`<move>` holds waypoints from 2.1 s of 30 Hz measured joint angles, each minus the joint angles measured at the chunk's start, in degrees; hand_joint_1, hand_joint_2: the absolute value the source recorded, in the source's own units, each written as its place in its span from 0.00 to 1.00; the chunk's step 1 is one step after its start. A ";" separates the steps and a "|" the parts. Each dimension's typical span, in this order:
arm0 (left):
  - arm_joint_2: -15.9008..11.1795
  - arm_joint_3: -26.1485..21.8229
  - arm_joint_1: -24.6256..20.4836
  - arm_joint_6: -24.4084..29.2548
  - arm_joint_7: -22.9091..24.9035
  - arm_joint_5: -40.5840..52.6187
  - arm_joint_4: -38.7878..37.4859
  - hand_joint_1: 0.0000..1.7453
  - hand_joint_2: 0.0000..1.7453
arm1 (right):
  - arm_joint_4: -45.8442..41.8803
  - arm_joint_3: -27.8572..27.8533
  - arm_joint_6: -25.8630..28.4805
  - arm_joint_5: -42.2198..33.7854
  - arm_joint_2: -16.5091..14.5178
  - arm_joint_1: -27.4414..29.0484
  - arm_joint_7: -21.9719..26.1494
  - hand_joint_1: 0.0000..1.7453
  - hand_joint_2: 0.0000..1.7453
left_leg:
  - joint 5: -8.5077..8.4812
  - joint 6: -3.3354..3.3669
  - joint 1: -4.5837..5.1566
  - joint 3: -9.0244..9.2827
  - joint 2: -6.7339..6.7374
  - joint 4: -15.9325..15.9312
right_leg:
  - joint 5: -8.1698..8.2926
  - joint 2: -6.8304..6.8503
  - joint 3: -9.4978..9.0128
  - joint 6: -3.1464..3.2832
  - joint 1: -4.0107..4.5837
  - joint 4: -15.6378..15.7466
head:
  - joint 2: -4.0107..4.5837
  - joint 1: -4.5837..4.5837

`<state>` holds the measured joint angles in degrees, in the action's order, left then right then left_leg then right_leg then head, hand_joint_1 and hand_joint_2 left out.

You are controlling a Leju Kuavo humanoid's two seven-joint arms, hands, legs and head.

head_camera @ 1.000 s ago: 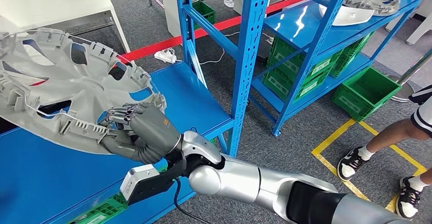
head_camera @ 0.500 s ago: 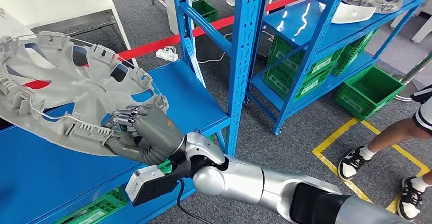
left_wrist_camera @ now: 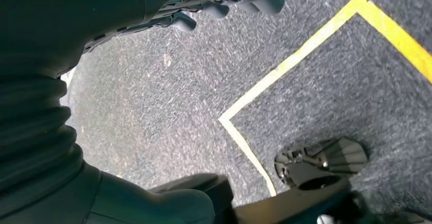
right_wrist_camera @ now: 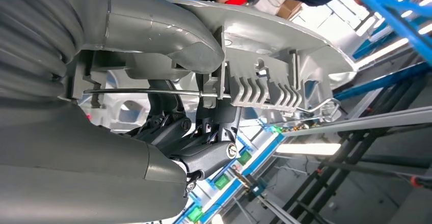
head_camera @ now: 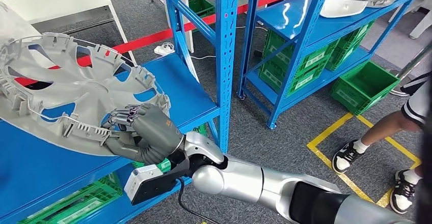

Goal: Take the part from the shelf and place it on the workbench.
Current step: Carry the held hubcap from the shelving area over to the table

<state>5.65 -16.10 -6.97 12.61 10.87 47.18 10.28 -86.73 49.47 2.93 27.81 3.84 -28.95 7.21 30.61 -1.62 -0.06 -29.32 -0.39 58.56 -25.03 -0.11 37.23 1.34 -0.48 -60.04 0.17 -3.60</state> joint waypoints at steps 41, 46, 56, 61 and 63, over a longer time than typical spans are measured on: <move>1.59 -4.21 1.44 1.00 -6.08 -3.22 0.58 0.00 1.00 | 2.73 6.28 -3.87 -1.95 -6.58 -4.34 0.90 1.00 1.00 | -5.59 2.84 0.39 -6.19 0.61 -0.23 | -6.57 0.07 3.48 -1.63 0.29 -15.21 | 0.00 0.25; 1.84 -4.22 1.45 0.52 -5.72 -2.47 0.85 0.00 1.00 | 2.82 6.28 -3.86 -1.95 -7.27 -4.71 0.69 1.00 1.00 | -8.63 2.11 0.69 -8.94 0.71 0.02 | -6.73 0.31 -9.44 0.65 1.64 1.97 | 0.00 0.05; 1.31 -4.21 1.77 -0.10 -4.78 -1.93 0.89 0.00 1.00 | 3.13 6.28 -4.11 -1.97 -7.64 -4.93 0.61 1.00 1.00 | 0.25 -1.71 -0.76 -10.54 0.39 14.79 | -0.19 0.70 -2.64 0.96 0.47 2.96 | 0.00 -0.09; 1.18 -4.22 1.69 -0.02 -4.61 -2.27 1.05 0.00 1.00 | 3.25 6.29 -5.10 -2.42 -7.88 -5.18 0.99 1.00 1.00 | 0.33 -1.57 -1.03 0.15 0.03 0.35 | 2.19 0.70 1.35 -0.89 -0.03 1.21 | 0.00 -0.20; 1.11 -4.25 1.87 0.05 -4.68 -2.50 1.03 0.00 1.00 | 3.43 6.32 -5.44 -2.79 -7.94 -5.56 1.25 1.00 1.00 | 0.15 -0.17 -0.85 -0.09 -0.02 -0.24 | 3.14 0.69 1.68 -1.61 -0.06 1.35 | 0.00 -0.28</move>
<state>6.76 -20.35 -5.10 12.66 6.19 44.69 11.32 -83.30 55.79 -2.51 25.02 -4.10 -34.51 8.46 30.76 -1.79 -0.91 -29.41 -0.41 58.32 -21.89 0.58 38.91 -0.26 -0.54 -58.69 0.17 -3.88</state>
